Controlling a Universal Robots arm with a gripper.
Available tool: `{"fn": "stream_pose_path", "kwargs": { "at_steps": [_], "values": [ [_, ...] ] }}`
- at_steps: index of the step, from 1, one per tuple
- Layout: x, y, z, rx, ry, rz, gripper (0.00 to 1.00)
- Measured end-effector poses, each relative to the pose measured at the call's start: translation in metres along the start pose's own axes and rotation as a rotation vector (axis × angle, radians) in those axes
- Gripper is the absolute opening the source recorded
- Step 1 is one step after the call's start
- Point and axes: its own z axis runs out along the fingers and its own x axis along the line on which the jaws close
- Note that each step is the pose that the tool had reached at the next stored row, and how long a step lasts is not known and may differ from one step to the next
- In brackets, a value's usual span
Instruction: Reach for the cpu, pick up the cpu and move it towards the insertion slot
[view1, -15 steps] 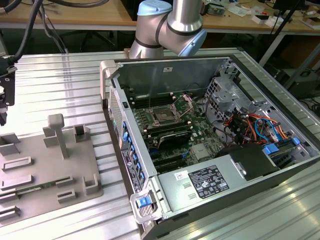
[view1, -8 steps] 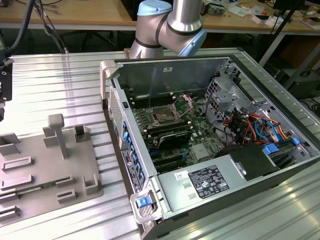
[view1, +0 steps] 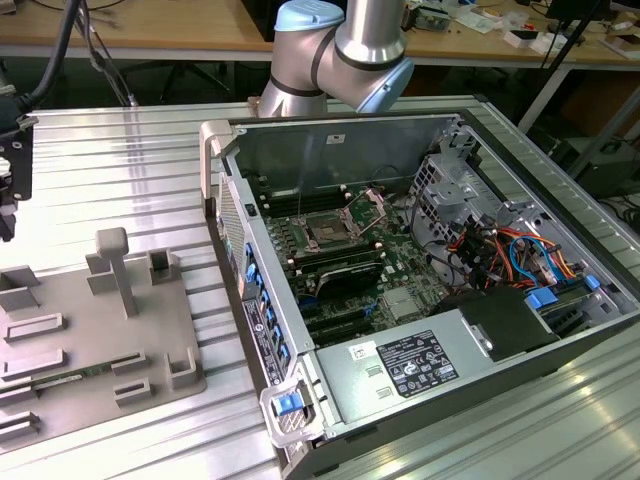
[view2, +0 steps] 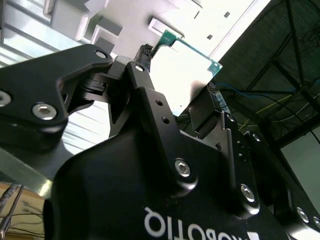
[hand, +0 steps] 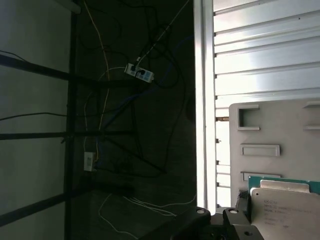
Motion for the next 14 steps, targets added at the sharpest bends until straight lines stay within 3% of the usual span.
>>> {"fn": "stream_pose_path", "kwargs": {
  "at_steps": [11,14],
  "values": [
    [-0.0003,-0.0001,0.0000,0.0001,0.0000,0.000,0.55],
    [-0.0003,0.0001,-0.0061,0.0001,0.0000,0.000,0.55]
  ]
}}
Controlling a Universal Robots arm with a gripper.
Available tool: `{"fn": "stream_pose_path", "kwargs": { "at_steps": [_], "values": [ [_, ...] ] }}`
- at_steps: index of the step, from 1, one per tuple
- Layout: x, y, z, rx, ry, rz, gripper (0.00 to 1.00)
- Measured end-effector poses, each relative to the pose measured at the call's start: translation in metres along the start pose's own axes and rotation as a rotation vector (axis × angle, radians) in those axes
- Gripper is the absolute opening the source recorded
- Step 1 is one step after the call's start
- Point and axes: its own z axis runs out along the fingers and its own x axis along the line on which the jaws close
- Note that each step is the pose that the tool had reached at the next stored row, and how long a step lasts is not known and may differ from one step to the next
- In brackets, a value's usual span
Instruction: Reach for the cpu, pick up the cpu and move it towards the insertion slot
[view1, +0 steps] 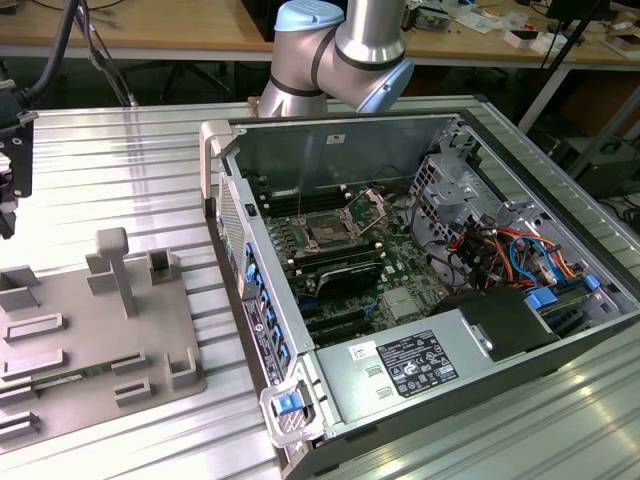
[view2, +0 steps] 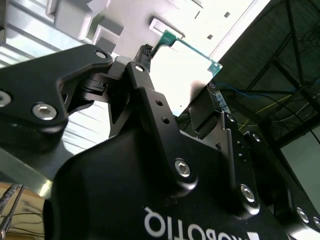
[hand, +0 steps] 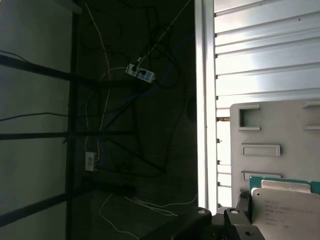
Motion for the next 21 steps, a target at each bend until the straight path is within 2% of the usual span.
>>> {"fn": "stream_pose_path", "kwargs": {
  "at_steps": [7,10,13,21],
  "values": [
    [-0.0006,0.0003,-0.0109,0.0000,0.0000,0.000,0.55],
    [-0.0046,0.0003,-0.0113,0.0000,0.0001,0.000,0.55],
    [-0.0127,0.0002,-0.0114,-0.0001,0.0000,0.000,0.55],
    [-0.0210,0.0000,-0.0115,-0.0001,0.0001,0.000,0.55]
  ]
}}
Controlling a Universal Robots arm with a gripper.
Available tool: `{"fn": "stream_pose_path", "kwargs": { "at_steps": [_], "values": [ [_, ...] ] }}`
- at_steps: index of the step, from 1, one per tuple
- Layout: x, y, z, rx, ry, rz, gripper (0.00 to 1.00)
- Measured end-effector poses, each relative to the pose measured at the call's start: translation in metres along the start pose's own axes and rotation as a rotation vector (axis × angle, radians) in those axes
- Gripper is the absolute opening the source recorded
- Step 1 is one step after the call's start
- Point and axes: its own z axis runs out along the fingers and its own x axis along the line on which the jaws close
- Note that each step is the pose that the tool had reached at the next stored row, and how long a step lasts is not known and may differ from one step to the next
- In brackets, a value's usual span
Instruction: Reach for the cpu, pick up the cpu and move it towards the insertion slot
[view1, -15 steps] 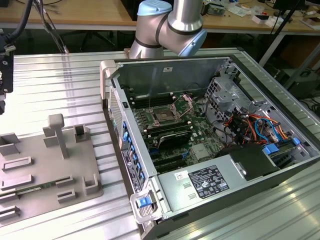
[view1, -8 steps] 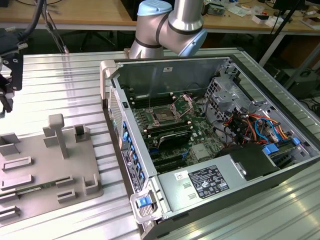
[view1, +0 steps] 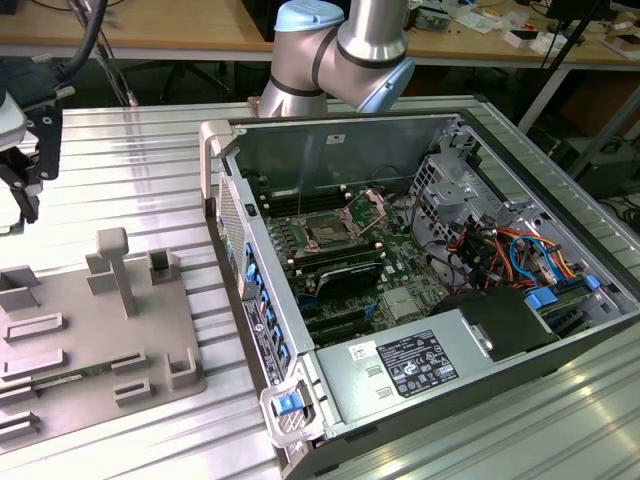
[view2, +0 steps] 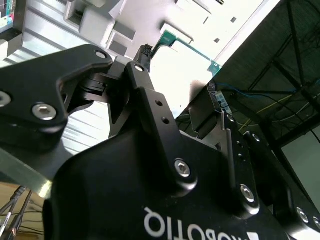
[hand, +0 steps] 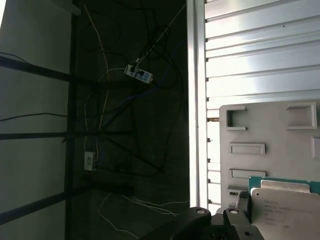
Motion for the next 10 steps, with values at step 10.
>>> {"fn": "stream_pose_path", "kwargs": {
  "at_steps": [10],
  "values": [
    [-0.0096,-0.0002,-0.0001,0.0000,0.0000,0.000,0.55]
  ]
}}
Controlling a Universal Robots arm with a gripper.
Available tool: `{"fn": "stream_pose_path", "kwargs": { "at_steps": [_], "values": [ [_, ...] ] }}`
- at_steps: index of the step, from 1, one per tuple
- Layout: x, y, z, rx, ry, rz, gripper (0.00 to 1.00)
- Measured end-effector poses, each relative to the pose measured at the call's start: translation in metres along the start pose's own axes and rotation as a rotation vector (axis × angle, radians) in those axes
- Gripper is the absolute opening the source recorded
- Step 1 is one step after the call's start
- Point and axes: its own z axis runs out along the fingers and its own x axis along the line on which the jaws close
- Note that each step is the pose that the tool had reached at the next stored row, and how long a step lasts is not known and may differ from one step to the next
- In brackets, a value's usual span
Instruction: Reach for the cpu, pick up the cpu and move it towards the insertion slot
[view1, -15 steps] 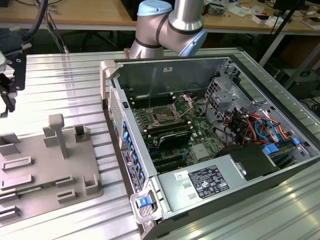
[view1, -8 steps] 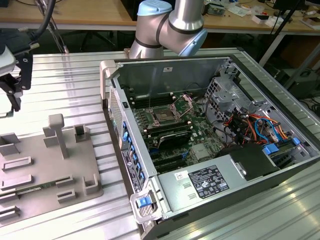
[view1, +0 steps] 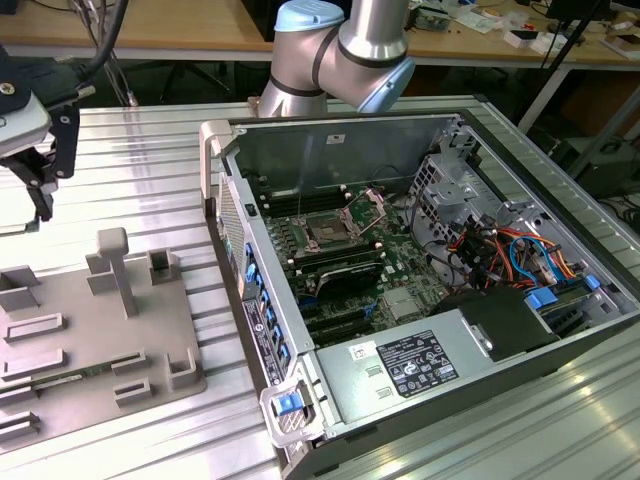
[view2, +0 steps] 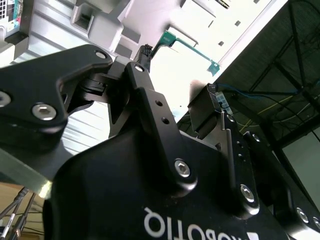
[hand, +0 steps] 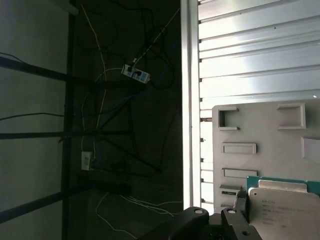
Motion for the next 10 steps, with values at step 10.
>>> {"fn": "stream_pose_path", "kwargs": {
  "at_steps": [10],
  "values": [
    [-0.0098,-0.0002,0.0000,-0.0001,-0.0001,0.000,0.55]
  ]
}}
